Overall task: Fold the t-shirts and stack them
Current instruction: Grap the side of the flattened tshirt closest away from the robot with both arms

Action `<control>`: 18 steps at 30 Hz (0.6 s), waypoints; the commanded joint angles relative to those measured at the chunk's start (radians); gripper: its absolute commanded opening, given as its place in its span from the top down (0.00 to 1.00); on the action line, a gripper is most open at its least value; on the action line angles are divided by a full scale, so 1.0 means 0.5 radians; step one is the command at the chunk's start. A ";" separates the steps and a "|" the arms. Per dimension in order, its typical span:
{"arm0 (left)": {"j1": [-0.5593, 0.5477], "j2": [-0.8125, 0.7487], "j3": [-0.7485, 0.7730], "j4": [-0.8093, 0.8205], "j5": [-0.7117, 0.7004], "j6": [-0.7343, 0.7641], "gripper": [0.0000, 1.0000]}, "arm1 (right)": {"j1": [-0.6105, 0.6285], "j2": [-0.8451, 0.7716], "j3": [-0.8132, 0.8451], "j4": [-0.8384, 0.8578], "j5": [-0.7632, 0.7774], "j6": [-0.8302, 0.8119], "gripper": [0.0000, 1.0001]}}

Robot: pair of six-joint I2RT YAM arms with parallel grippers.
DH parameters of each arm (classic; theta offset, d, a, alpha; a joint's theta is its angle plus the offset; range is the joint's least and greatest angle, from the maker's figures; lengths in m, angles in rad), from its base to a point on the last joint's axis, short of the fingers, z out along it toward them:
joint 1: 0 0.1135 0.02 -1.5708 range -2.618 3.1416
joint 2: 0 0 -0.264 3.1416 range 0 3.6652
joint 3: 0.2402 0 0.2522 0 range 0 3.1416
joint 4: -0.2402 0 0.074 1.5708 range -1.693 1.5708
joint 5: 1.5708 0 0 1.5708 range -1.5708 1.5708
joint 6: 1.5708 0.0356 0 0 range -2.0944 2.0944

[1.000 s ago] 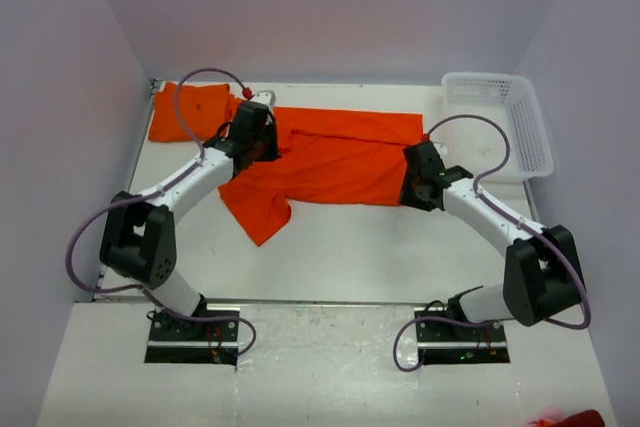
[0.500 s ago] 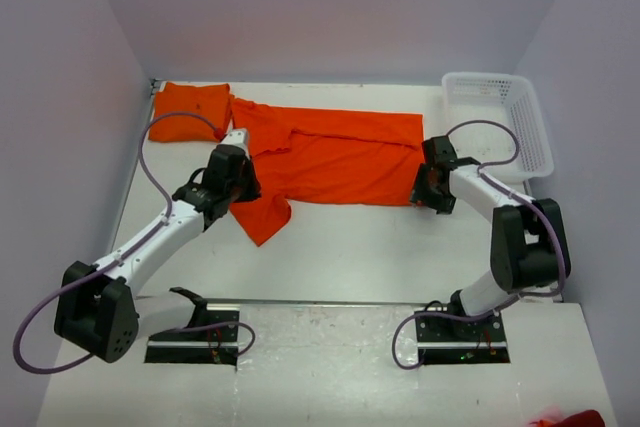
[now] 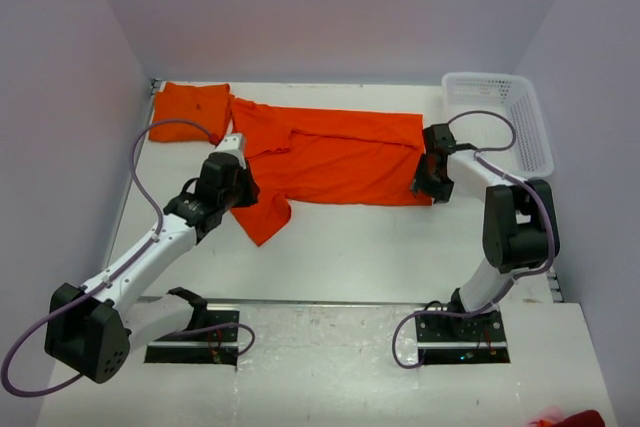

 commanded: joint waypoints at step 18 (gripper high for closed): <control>-0.010 -0.117 0.030 0.018 0.076 0.013 0.79 | -0.013 0.046 0.212 -0.231 0.060 0.160 0.47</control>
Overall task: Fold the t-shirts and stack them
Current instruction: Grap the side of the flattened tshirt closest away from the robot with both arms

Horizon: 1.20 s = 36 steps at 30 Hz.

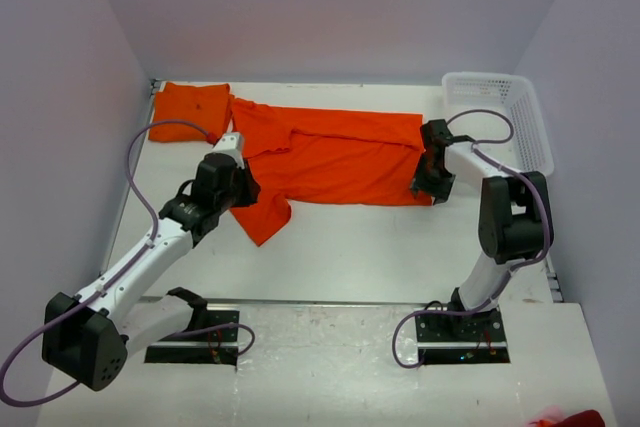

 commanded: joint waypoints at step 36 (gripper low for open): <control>-0.279 1.032 0.761 0.025 0.058 0.071 1.00 | 0.587 -0.836 -0.146 0.175 -0.085 0.046 1.00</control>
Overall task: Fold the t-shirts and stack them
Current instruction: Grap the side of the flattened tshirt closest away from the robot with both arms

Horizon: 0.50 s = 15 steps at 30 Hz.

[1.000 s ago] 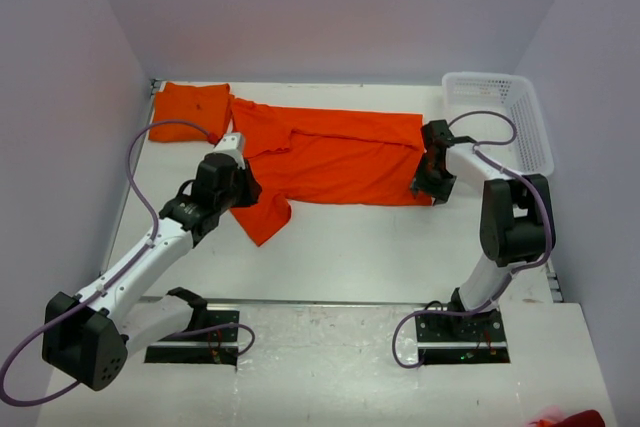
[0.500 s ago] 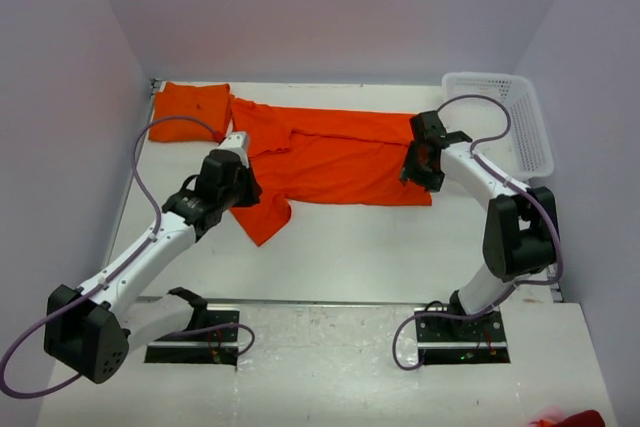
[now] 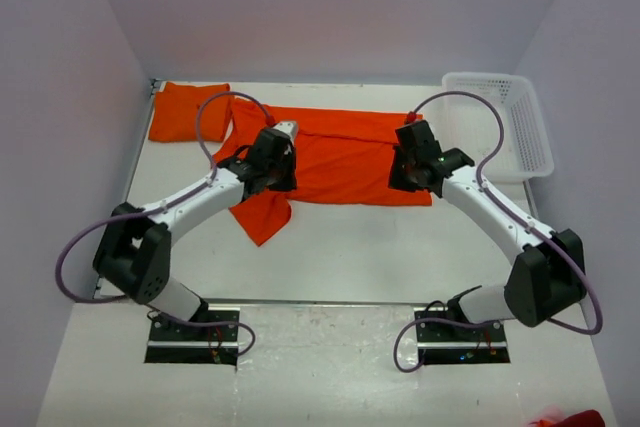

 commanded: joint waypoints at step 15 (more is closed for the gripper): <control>-0.042 0.899 0.393 0.217 0.016 0.033 1.00 | 0.003 -0.238 -0.156 -0.020 0.085 -0.062 1.00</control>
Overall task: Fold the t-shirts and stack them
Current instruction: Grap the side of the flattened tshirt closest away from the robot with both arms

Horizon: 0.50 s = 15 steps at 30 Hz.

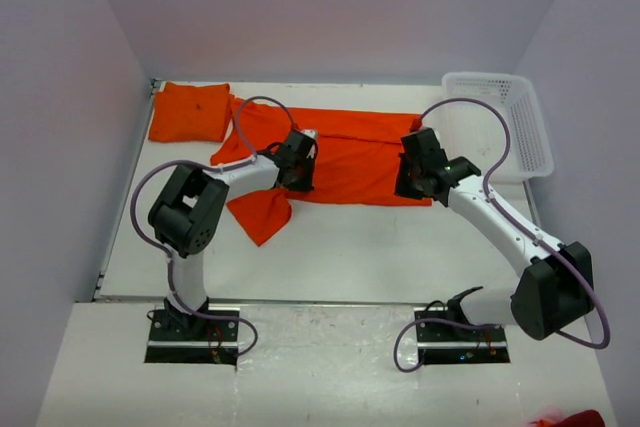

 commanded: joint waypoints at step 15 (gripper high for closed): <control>-0.010 -0.524 -0.737 0.101 -0.043 -0.183 1.00 | -0.003 0.218 -0.001 -0.063 0.060 0.243 0.70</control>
